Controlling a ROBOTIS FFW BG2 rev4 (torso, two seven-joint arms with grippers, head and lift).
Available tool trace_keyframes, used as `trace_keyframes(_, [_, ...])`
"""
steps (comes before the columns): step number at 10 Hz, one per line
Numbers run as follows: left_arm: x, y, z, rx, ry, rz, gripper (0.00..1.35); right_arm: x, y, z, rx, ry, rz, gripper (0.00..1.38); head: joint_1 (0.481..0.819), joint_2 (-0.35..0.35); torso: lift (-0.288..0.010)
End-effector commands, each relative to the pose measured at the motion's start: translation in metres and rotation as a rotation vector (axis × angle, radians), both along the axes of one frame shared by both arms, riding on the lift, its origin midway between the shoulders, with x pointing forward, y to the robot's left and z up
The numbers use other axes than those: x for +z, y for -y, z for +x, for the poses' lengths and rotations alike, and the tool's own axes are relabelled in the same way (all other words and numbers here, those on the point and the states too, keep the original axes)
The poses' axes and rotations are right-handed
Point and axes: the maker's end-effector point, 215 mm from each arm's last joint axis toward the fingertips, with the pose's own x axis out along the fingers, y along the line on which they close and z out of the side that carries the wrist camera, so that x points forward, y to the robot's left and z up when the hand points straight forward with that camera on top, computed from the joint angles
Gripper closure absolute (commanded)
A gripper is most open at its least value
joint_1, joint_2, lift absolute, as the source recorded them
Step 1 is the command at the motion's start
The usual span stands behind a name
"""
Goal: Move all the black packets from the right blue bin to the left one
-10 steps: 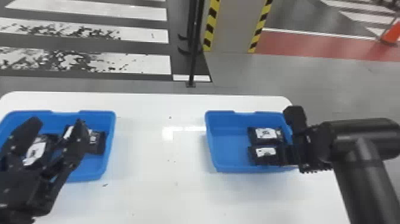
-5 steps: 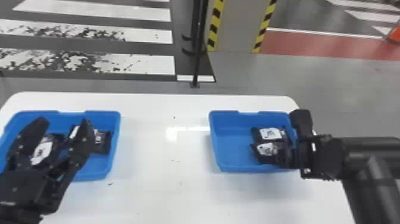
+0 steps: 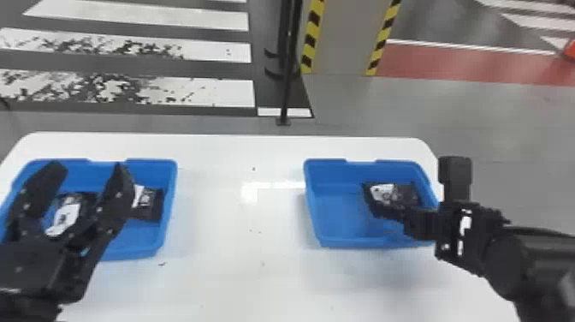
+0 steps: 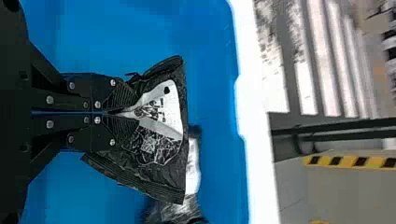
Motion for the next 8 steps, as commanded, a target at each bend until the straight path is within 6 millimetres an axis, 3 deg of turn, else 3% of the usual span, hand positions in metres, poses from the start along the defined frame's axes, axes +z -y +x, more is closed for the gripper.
trace_keyframes(1, [0.003,0.001,-0.001,-0.001,0.010,0.000,0.36,0.037,-0.015,0.022,0.040,0.156,0.043,1.13,0.695,-0.138,-0.140])
trace_keyframes(2, [0.003,0.002,0.000,-0.003,0.010,-0.003,0.36,0.059,-0.026,0.033,0.077,0.238,0.073,1.13,0.695,-0.119,-0.140])
trace_keyframes(3, [0.005,0.003,0.000,-0.004,0.015,-0.003,0.36,0.080,-0.051,0.038,0.134,0.307,0.117,1.13,0.695,-0.103,-0.140])
trace_keyframes(4, [0.011,0.002,-0.003,-0.001,0.039,-0.003,0.35,0.089,-0.092,0.040,0.213,0.334,0.200,1.13,0.695,-0.083,-0.140])
trace_keyframes(5, [0.014,0.005,-0.003,-0.006,0.048,-0.007,0.35,0.083,-0.154,0.034,0.321,0.318,0.336,1.13,0.695,-0.065,-0.140])
trace_keyframes(8, [0.007,0.024,0.003,-0.052,0.013,-0.031,0.36,0.086,-0.260,0.006,0.508,0.295,0.450,1.13,0.695,0.100,-0.140])
